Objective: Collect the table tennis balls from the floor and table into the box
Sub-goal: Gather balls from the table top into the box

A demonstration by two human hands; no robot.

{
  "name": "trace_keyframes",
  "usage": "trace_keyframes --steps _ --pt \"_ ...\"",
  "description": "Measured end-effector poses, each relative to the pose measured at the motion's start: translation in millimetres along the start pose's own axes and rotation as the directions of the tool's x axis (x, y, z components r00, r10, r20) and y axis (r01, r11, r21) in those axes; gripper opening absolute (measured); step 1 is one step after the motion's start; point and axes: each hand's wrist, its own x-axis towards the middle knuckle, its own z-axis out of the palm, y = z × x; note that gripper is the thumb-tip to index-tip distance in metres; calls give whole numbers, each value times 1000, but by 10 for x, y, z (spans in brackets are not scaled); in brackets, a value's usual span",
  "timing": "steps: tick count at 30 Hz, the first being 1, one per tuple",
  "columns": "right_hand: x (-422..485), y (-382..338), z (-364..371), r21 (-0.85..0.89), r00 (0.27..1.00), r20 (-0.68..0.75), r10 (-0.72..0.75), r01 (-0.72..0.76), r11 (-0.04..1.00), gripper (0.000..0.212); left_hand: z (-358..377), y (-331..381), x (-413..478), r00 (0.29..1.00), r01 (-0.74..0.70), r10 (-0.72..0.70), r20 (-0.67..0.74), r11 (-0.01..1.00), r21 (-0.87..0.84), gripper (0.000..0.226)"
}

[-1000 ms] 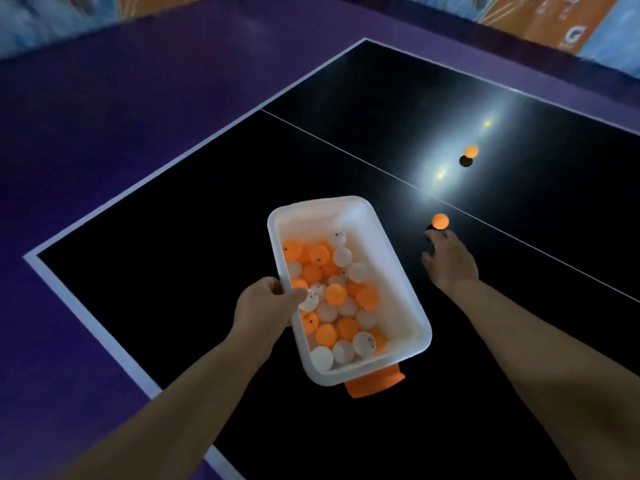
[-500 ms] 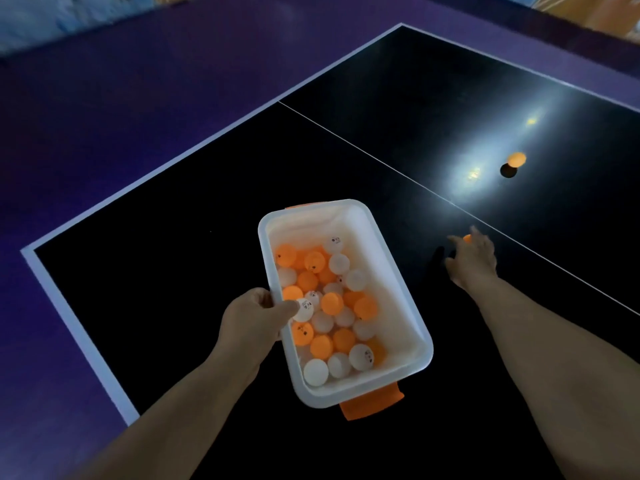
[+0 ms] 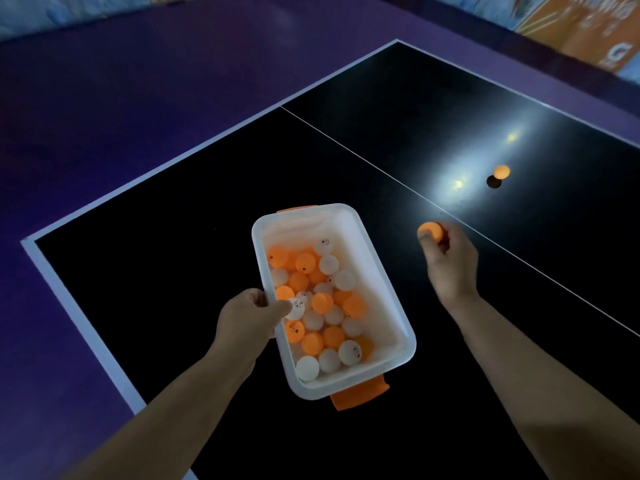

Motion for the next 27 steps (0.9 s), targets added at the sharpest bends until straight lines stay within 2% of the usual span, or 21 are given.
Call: trace_keyframes --steps 3,6,8,11,15,18,22,27 --pt "-298 -517 -34 162 980 -14 -197 197 967 29 -142 -13 -10 1000 -7 7 11 1000 -25 26" --pt "-527 -926 32 196 927 176 -330 295 935 43 -367 -30 -33 1000 4 -3 17 999 -53 21" --pt "-641 -1177 106 191 917 213 -338 300 935 37 -577 -56 -33 1000 7 -6 15 997 -80 19" --pt "-831 -1525 280 134 920 206 -333 311 941 6 -975 -131 -18 1000 -21 22 9 995 -99 30" --pt "-1134 -2010 690 -16 916 275 -292 308 951 13 -1739 -257 60 1000 -11 16 27 985 -174 35" --pt "-1447 -2532 1119 -50 913 301 -276 304 951 16 -2512 -413 187 999 24 -15 40 971 -240 22" --pt "-1965 -3287 1902 6 885 380 -268 287 958 19 -3673 -688 425 999 27 -33 -14 954 -300 13" --pt "-2635 -4236 2987 126 794 550 -257 226 966 21 -5093 -1023 637 985 36 -84 -153 955 -295 17"
